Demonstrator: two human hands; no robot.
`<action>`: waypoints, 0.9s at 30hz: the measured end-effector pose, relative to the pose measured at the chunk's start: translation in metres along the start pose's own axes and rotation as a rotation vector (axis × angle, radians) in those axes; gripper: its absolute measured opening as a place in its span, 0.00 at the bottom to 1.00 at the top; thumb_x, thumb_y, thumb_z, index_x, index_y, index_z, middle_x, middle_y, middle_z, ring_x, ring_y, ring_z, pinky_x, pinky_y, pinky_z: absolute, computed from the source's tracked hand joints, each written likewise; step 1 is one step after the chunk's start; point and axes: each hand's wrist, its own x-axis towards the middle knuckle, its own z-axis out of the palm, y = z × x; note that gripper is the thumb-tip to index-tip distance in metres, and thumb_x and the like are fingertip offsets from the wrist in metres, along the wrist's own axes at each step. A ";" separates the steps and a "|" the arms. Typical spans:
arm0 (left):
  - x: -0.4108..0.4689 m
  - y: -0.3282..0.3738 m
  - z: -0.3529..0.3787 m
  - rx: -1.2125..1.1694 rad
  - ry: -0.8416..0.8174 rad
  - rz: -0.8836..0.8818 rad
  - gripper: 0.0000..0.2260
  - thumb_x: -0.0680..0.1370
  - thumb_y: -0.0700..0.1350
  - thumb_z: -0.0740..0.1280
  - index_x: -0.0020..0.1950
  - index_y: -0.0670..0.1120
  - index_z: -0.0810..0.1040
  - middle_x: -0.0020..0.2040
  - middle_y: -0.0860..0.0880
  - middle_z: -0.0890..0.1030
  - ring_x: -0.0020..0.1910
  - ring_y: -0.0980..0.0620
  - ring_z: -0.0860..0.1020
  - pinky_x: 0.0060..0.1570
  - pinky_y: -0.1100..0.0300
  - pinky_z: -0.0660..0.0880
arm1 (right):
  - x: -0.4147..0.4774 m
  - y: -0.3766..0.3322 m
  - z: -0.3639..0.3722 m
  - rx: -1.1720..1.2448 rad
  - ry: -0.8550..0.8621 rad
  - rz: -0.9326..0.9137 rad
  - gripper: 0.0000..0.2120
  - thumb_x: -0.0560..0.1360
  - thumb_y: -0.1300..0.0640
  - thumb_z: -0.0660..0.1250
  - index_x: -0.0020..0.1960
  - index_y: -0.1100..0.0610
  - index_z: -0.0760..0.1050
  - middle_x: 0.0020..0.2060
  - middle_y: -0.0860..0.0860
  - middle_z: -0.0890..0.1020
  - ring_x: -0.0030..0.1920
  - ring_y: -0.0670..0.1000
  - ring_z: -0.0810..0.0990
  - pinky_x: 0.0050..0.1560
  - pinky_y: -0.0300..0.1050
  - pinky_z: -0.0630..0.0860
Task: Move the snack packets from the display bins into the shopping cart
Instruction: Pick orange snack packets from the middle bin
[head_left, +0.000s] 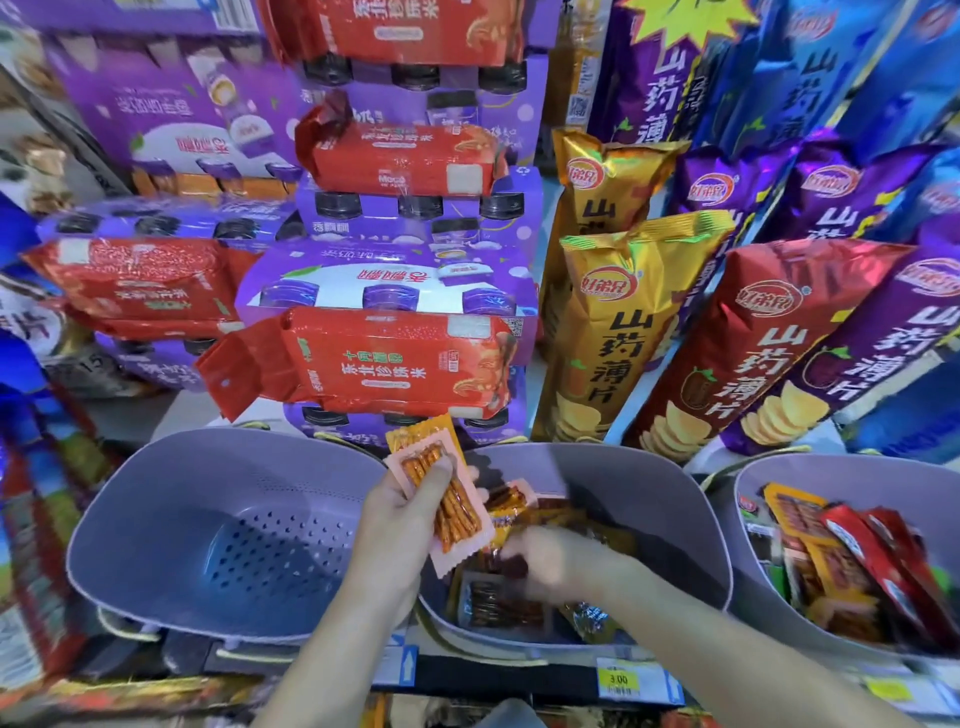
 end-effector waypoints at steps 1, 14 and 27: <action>0.000 -0.001 0.000 0.000 0.002 0.004 0.13 0.83 0.50 0.69 0.62 0.44 0.84 0.54 0.44 0.89 0.54 0.45 0.88 0.52 0.52 0.83 | 0.002 -0.003 0.004 -0.050 -0.032 0.026 0.19 0.79 0.51 0.71 0.67 0.57 0.77 0.62 0.56 0.80 0.61 0.58 0.78 0.63 0.50 0.75; 0.001 0.000 -0.001 -0.026 -0.042 0.004 0.14 0.82 0.53 0.69 0.63 0.48 0.83 0.54 0.46 0.89 0.54 0.47 0.88 0.53 0.51 0.84 | -0.048 0.011 -0.033 0.146 -0.024 -0.006 0.05 0.80 0.49 0.71 0.47 0.45 0.85 0.44 0.43 0.85 0.45 0.43 0.82 0.49 0.43 0.78; -0.008 0.005 0.017 -0.017 -0.141 -0.005 0.13 0.84 0.52 0.67 0.62 0.45 0.83 0.54 0.45 0.89 0.54 0.47 0.88 0.52 0.51 0.81 | -0.076 0.026 -0.041 1.345 0.206 -0.221 0.14 0.75 0.50 0.77 0.53 0.60 0.85 0.52 0.60 0.86 0.52 0.56 0.85 0.51 0.48 0.82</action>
